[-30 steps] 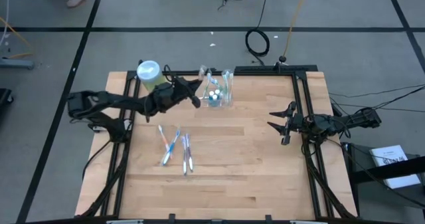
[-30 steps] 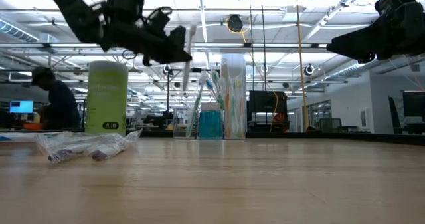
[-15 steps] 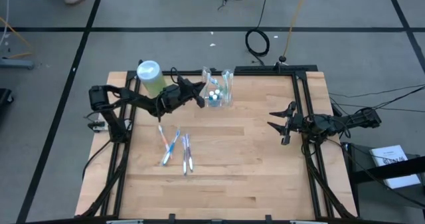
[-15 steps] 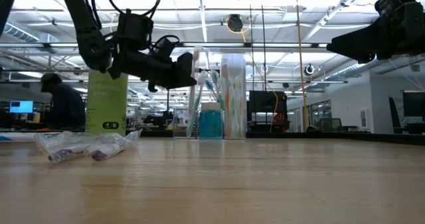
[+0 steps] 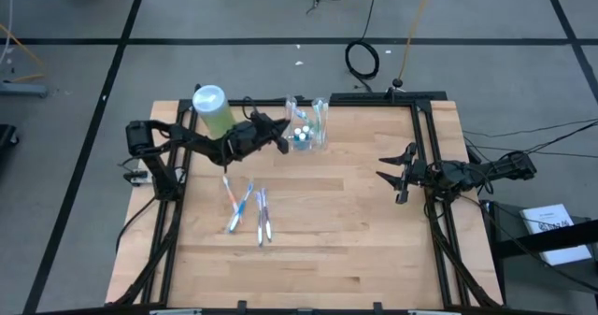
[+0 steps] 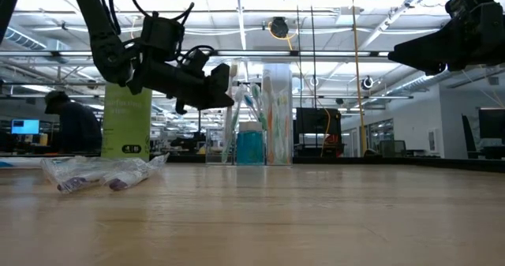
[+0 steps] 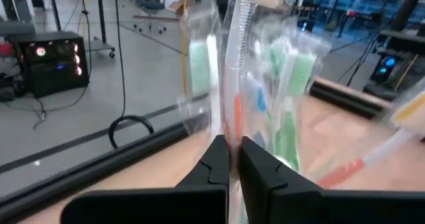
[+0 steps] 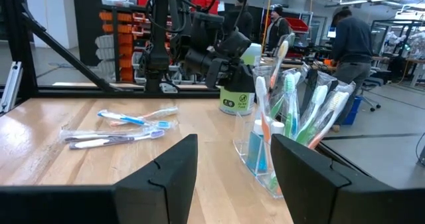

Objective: Pick & Place toothbrushing station
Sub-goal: Put the orange toothbrush into the transparent organizer

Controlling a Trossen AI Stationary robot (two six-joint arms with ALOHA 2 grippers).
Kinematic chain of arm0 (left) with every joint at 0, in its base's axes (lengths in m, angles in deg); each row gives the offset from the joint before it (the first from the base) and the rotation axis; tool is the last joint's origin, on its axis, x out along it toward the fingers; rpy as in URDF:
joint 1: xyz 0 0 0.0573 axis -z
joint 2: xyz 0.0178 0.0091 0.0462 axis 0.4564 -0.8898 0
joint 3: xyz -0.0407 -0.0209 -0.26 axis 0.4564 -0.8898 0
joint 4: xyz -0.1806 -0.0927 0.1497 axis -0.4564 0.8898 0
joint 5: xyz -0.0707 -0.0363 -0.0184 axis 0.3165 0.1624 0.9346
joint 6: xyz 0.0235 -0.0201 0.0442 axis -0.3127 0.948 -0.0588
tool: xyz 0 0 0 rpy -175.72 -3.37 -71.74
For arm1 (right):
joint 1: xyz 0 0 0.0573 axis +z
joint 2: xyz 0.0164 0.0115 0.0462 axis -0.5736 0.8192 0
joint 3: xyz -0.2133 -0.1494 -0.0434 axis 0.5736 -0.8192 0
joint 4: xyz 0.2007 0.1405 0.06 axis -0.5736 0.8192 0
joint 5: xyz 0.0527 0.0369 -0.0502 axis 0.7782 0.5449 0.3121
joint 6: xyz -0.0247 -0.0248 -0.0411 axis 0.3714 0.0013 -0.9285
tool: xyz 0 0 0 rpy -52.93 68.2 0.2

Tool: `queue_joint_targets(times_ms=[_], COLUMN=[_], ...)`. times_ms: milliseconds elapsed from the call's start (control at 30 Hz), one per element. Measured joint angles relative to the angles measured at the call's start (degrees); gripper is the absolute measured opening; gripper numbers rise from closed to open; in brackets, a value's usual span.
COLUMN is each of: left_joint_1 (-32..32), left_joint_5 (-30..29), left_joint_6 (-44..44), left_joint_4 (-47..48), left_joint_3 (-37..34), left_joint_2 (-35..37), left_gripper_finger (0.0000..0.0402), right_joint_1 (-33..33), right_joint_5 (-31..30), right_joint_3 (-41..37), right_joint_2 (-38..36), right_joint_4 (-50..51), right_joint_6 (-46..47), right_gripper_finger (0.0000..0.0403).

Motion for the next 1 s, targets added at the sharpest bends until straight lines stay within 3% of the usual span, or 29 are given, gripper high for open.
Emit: queue_joint_targets(times_ms=[567,833,1000], left_joint_1=[0.35,0.33,0.64], left_joint_5=[-1.10,-1.46,-1.25], left_joint_6=[3.04,2.07,4.46], left_joint_4=[4.68,4.67,0.27], left_joint_3=[0.02,0.02,0.09], left_joint_2=[0.00,-0.05,-3.74], left_gripper_finger=[0.0010,0.0009,0.0008], right_joint_1=[-0.01,-0.01,-0.02], right_joint_5=[0.00,0.00,0.00], right_joint_3=[0.00,0.00,0.00], right_joint_2=[0.01,0.01,0.00], right_joint_4=[0.01,0.01,-0.01], right_joint_6=[-0.02,0.00,0.00], right_gripper_finger=[0.0183,0.0183,0.0183])
